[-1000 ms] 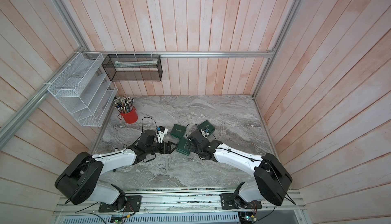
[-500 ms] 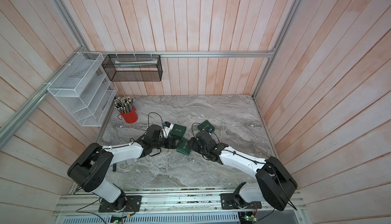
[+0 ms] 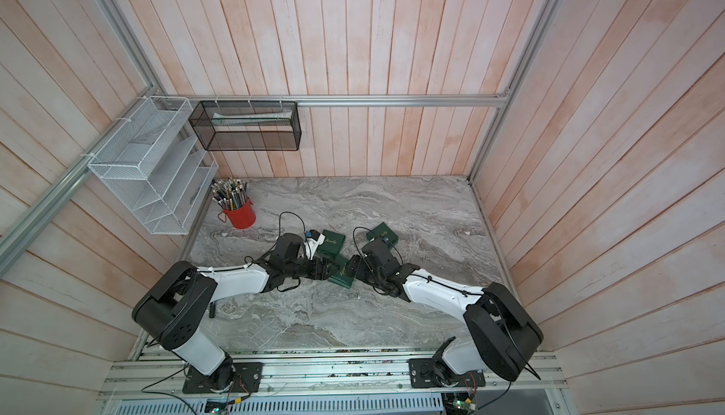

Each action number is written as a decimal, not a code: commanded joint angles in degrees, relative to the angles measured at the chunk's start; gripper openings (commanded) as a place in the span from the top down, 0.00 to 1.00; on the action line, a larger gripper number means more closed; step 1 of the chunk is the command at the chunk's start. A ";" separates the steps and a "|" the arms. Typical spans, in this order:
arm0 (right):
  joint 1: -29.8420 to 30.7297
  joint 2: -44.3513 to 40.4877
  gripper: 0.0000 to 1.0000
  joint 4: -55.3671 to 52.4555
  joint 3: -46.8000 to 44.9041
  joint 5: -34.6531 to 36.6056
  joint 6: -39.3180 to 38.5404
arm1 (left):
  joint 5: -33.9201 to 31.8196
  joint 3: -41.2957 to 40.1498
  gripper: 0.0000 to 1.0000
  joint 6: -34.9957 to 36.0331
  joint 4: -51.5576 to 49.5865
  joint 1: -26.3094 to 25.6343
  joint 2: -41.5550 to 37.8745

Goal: Take the rings out of the lift-off lid box
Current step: Close the lid on the jewelry box.

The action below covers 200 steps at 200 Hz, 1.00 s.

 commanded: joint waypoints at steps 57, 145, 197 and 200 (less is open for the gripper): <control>-0.36 4.70 0.20 0.13 1.56 -1.64 -2.36 | 1.54 1.46 0.29 0.15 0.09 -0.31 2.42; -0.36 7.24 0.27 0.29 3.27 -1.96 -3.64 | 2.47 1.91 0.35 -0.16 0.61 -0.65 4.67; -0.31 8.52 0.27 -1.31 5.09 -1.79 -4.88 | 2.66 2.82 0.35 0.29 -0.31 -0.64 5.13; -0.29 8.50 0.27 -1.29 5.19 -1.76 -4.92 | 2.72 2.90 0.35 0.30 -0.45 -0.62 5.17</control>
